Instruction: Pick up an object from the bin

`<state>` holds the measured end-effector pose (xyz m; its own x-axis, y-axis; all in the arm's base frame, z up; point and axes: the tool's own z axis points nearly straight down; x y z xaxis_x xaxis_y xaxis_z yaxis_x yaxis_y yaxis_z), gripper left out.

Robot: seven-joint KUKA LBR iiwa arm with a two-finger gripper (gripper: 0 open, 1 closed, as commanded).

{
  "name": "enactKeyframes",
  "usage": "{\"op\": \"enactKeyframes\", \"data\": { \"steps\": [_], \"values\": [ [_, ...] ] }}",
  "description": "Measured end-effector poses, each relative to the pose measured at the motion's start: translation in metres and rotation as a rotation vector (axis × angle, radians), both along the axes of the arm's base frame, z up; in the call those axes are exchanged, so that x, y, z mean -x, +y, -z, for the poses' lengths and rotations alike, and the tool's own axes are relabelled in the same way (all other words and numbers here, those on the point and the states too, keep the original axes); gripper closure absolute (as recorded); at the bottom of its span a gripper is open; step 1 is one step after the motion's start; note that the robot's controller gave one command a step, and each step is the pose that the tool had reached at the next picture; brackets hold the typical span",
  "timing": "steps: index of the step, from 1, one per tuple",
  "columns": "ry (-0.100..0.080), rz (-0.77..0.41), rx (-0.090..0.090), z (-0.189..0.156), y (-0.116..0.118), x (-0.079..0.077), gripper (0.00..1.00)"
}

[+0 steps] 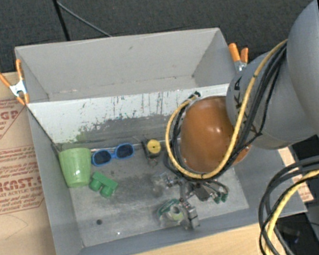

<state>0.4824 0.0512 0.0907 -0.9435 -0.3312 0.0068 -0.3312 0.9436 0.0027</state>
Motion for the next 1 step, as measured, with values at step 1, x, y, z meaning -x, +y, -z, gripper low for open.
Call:
{"op": "enactKeyframes", "data": {
  "steps": [1],
  "values": [
    [-0.007,0.000,-0.001,-0.0028,0.0006,-0.0028,1.00]
  ]
}}
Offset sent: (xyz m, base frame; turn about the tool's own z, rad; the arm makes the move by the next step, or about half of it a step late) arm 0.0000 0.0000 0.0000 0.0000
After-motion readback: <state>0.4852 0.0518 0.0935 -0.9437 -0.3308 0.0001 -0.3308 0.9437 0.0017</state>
